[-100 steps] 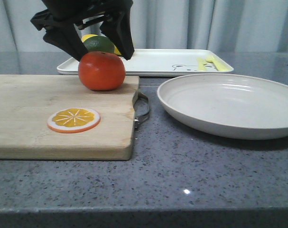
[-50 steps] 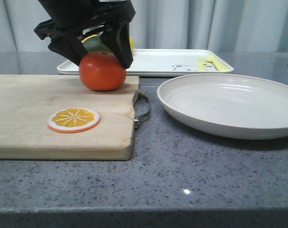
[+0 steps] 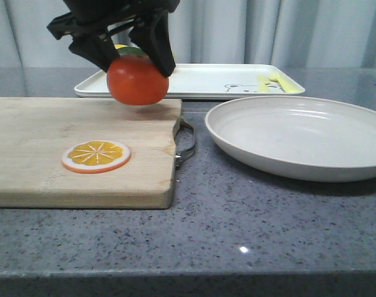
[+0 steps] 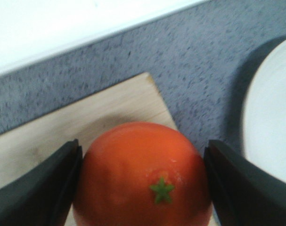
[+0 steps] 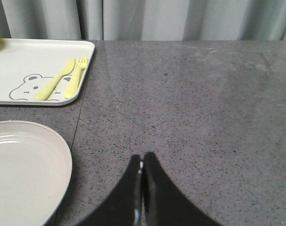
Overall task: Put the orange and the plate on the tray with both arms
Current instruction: 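Lift the orange with the left gripper and carry it onto the white plate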
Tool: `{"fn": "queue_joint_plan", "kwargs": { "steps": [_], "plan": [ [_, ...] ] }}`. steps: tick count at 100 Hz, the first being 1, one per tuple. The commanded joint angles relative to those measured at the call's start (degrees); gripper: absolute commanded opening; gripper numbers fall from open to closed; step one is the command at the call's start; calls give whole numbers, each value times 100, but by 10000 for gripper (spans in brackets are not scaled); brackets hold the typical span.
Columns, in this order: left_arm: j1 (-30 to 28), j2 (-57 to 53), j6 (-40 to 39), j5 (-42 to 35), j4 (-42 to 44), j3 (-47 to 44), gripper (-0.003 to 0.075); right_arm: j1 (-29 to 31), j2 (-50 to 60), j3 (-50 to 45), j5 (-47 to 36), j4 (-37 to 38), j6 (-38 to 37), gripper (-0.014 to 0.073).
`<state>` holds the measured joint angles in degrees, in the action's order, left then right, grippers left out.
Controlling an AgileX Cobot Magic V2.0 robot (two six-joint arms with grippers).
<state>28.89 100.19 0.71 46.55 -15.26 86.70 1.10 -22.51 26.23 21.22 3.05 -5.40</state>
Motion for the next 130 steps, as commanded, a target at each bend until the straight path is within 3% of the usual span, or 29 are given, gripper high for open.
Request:
{"fn": "queue_joint_plan", "kwargs": {
  "steps": [1,66,99,106,120,130],
  "plan": [
    [136,-292,22,-81,-133,439,313,-5,-80,198,-418,17,-11,-67],
    [1694,920,22,-209,-707,1834,313,-5,-80,198,-418,17,-11,-67],
    [1858,1311,46,-289,-655,1834,321,-5,-80,198,-424,17,-11,-67],
    [1858,1311,235,-289,-655,1834,360,-5,-80,198,-424,17,-11,-67],
    [1858,1311,258,-254,-673,1834,547,-5,-80,198,-424,17,-11,-67],
    [1858,1311,258,-211,-673,1839,631,-5,-80,198,-424,17,-11,-67]
  ]
}}
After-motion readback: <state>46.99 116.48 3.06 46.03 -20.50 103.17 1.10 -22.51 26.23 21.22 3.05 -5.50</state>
